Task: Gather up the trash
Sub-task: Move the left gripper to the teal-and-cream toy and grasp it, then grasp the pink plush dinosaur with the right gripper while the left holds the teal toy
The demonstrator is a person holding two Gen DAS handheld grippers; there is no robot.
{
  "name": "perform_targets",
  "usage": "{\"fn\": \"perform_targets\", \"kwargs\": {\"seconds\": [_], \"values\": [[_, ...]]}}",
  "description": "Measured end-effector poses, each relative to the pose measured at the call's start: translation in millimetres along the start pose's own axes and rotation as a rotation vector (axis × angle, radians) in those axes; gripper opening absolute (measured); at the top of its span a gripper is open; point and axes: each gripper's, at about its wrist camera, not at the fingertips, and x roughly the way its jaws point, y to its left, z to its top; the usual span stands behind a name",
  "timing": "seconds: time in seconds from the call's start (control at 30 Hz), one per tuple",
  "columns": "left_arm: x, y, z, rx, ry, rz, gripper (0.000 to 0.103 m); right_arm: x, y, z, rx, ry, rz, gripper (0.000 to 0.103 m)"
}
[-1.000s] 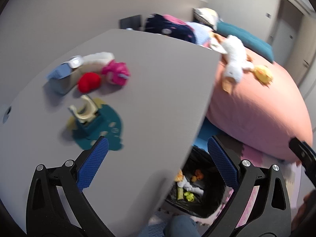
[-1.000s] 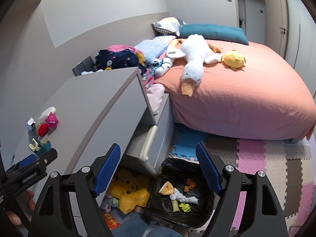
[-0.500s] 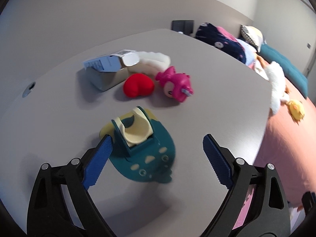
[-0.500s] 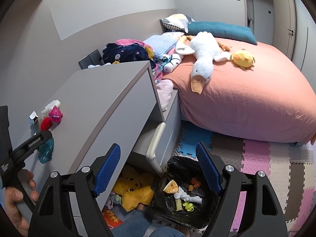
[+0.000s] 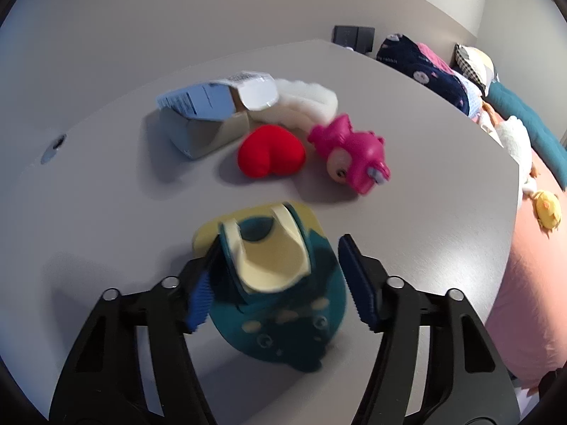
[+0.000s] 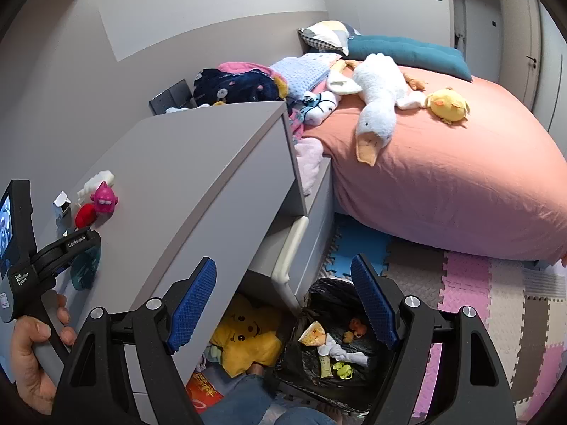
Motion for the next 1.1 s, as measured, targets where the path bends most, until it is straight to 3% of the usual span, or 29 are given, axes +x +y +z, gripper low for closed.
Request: {"fn": "perform_targets", "kwargs": {"seconds": [0.1, 0.47, 0.8, 1.1], "values": [[1, 8, 4, 0.009, -0.002, -0.019, 0.044, 4, 8, 2, 0.0, -0.001, 0.019, 0.079], [7, 41, 11, 0.087, -0.02, -0.073, 0.044, 13, 52, 10, -0.038, -0.004, 0.076, 0.079], [5, 77, 12, 0.09, -0.015, -0.103, 0.044, 20, 90, 10, -0.084, 0.004, 0.128, 0.079], [1, 107, 20, 0.077, -0.042, -0.056, 0.044, 31, 126, 13, -0.126, 0.022, 0.162, 0.079]]}}
